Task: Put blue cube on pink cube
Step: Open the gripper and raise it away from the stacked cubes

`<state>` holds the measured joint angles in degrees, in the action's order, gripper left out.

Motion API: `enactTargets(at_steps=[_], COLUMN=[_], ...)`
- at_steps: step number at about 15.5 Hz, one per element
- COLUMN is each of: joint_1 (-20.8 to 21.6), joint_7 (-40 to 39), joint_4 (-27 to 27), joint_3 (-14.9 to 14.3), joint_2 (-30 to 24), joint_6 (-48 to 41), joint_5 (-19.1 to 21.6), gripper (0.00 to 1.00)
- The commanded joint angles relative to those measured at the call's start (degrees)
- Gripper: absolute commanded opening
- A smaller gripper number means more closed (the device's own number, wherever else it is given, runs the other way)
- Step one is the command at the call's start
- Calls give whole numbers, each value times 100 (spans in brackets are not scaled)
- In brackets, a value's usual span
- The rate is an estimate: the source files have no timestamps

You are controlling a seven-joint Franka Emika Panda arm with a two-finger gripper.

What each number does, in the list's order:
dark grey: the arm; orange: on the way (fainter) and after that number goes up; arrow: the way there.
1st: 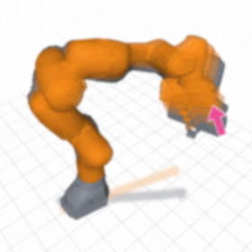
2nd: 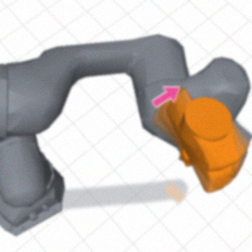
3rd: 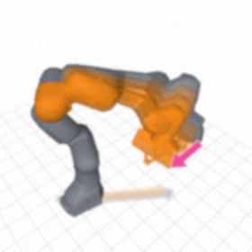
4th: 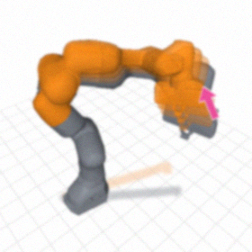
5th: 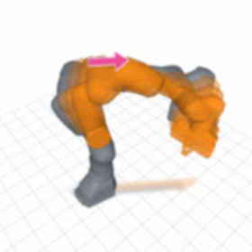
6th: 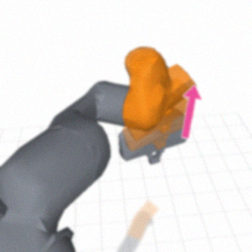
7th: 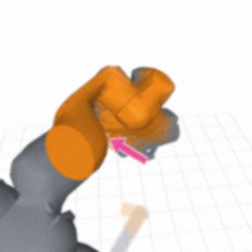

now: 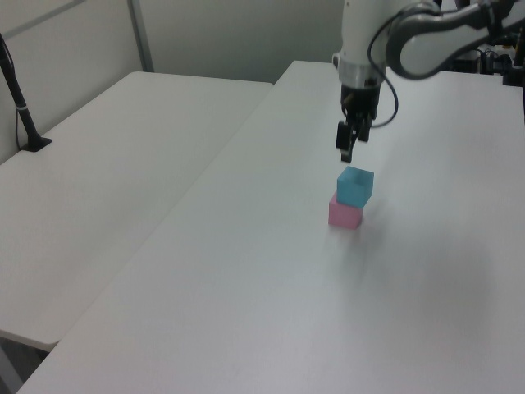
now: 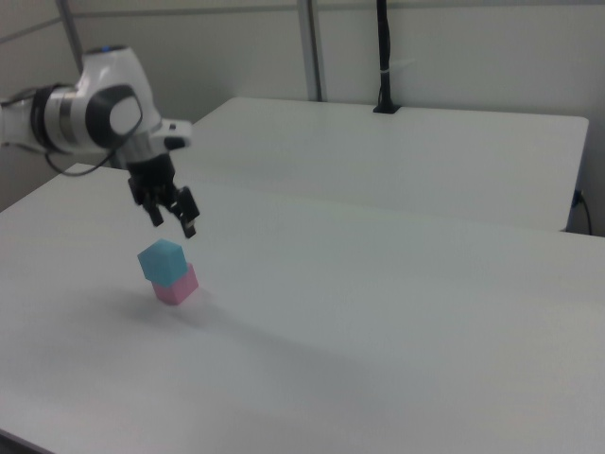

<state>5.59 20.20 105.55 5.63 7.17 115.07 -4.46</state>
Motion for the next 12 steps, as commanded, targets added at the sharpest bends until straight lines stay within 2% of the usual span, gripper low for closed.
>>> enactTargets(at_steps=[1, 5, 7, 10, 12], joint_1=[-504, -1049, -1208, -1218, -1139], joint_7=[-734, -1596, -1896, -2327, -2179], joint_4=[-780, -1387, -1476, -1459, -1459], joint_3=[-44, -79, -140, -482, -702], joint_2=[-452, -751, -883, -1156, -1174], joint_6=[-1300, -2172, -2322, -2323, -2270], joint_5=[190, 235, 235, 305, 506], gripper=[100, 100, 100, 100, 100])
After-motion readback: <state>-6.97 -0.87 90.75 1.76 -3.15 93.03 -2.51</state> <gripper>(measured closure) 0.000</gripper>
